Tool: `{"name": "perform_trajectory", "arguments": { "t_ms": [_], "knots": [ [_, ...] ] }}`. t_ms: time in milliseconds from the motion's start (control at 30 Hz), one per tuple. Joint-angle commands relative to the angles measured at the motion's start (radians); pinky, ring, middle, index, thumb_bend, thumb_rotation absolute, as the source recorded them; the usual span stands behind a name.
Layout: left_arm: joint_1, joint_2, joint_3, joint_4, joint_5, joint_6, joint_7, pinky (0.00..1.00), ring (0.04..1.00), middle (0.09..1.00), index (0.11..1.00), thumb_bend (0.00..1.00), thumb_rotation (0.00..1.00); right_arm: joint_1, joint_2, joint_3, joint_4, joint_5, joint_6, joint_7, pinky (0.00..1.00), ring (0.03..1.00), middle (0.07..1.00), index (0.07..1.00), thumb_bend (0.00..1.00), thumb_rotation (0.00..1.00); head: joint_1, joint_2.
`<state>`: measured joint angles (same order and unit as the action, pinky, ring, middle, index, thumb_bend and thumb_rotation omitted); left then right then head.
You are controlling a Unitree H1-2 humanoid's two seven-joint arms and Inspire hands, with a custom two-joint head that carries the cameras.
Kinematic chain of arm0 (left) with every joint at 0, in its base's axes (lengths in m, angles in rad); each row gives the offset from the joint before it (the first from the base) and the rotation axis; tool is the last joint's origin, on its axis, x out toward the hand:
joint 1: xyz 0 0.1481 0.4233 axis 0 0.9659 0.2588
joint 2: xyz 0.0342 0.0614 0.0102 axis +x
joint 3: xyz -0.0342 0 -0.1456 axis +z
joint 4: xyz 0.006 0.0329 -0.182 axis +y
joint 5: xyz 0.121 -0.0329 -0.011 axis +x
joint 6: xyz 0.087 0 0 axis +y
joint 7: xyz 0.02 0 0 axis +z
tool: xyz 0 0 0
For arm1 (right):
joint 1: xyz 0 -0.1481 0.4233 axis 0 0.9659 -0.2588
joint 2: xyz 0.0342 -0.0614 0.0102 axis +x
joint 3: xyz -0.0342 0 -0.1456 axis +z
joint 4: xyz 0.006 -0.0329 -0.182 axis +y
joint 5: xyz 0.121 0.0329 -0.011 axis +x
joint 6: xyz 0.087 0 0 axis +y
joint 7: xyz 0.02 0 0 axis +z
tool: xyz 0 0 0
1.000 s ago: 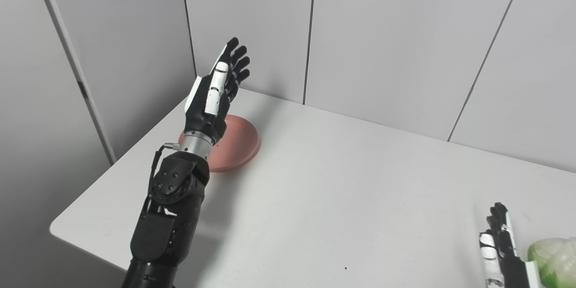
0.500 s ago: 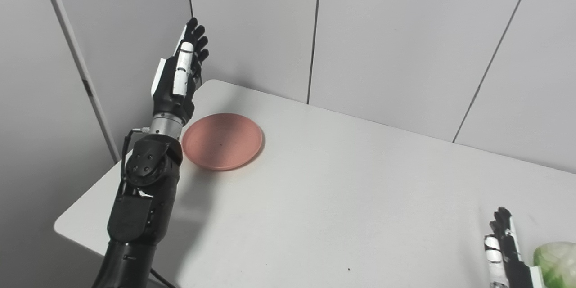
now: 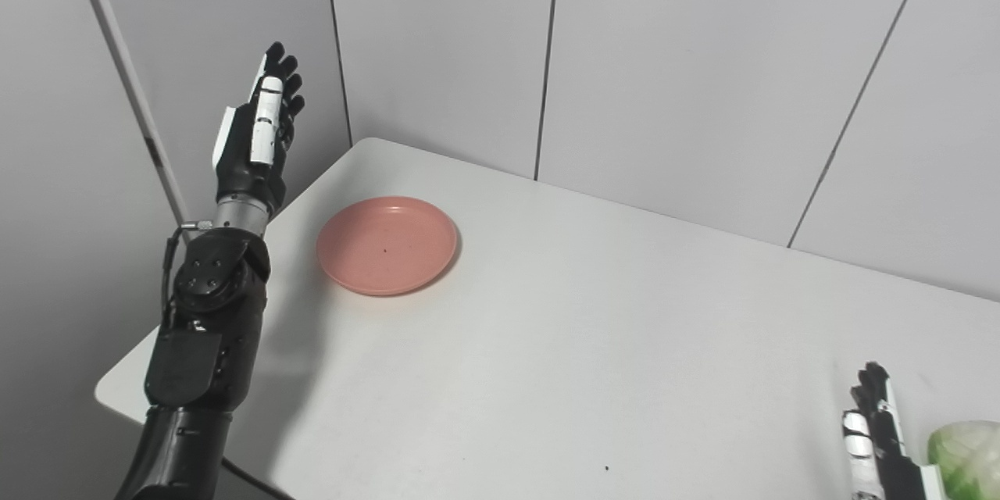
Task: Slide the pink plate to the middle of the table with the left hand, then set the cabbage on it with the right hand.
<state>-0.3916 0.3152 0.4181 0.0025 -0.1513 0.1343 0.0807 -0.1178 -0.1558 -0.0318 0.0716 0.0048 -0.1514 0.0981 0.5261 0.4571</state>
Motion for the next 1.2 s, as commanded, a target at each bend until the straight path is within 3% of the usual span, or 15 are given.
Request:
{"name": "perform_trajectory", "arguments": {
  "t_ms": [0,233,800,1167],
  "knots": [
    [-0.030,0.031,0.008,-0.009,-0.005,-0.042,0.009,1.00,1.000,1.000,1.000,0.41,1.00,0.038,0.005,0.001,0.015,0.008,0.010,-0.001,1.00,1.000,1.000,1.000,0.18,1.00,-0.001,0.000],
    [-0.020,0.026,0.029,0.048,-0.040,-0.061,0.011,0.98,0.987,0.999,0.991,0.41,1.00,0.040,0.002,0.001,0.015,0.004,-0.007,0.000,1.00,1.000,1.000,1.000,0.14,1.00,0.002,0.007],
    [-0.048,0.038,0.072,0.257,-0.111,-0.107,0.016,0.93,0.943,0.942,0.919,0.40,1.00,0.048,-0.003,-0.002,-0.009,-0.002,0.004,-0.003,1.00,1.000,1.000,1.000,0.18,1.00,0.007,0.023],
    [-0.069,0.057,0.063,0.406,-0.113,-0.148,0.016,0.89,0.910,0.913,0.901,0.41,1.00,0.050,-0.004,-0.001,-0.016,-0.005,0.009,-0.003,1.00,1.000,1.000,1.000,0.16,1.00,0.006,0.028]
  ]
}}
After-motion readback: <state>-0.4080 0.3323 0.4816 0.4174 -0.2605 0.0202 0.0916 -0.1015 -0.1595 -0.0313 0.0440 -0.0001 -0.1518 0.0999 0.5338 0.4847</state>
